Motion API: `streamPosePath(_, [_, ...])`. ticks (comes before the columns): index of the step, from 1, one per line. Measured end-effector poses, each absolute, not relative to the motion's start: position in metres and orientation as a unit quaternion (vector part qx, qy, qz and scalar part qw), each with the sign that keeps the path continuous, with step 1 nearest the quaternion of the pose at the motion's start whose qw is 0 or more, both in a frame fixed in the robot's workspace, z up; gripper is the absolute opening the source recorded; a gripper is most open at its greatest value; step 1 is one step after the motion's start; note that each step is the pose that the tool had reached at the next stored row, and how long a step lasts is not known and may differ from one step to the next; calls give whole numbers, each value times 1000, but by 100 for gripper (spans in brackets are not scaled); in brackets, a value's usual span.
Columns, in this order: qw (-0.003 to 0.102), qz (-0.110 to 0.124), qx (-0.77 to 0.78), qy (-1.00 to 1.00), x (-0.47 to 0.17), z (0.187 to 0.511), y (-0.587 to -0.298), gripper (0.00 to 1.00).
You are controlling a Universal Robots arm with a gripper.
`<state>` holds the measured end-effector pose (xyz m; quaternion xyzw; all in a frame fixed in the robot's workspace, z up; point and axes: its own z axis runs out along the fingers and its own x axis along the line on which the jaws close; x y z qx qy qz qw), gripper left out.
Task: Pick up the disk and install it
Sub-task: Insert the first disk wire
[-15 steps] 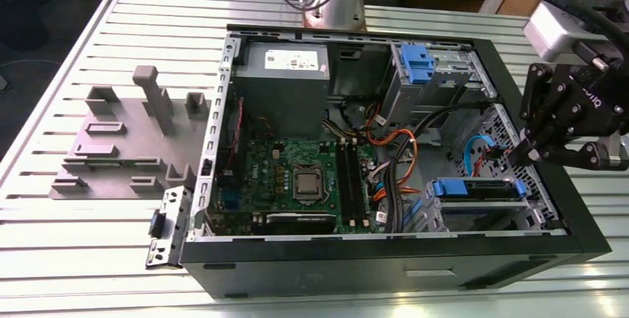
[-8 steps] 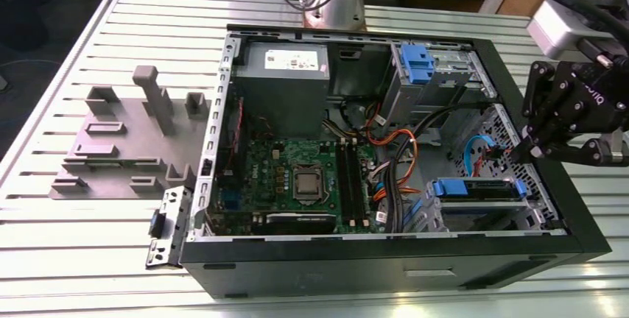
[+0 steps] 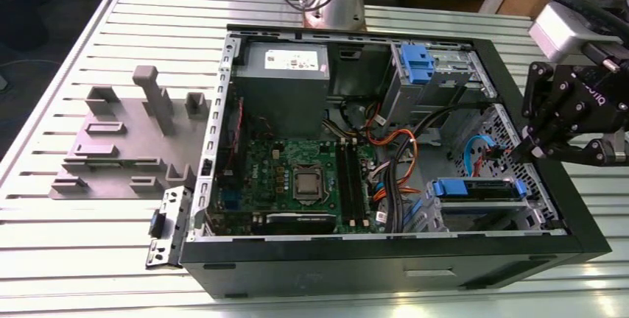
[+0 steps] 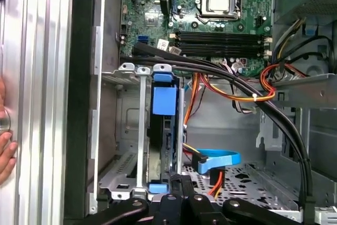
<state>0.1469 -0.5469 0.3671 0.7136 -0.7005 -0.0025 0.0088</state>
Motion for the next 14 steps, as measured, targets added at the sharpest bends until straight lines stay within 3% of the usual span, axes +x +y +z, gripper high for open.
streamPosePath(9, [10,-3,714,-700,151,366,-533,11])
streamPosePath(14, [15,2,714,-700,154,364,-528,11])
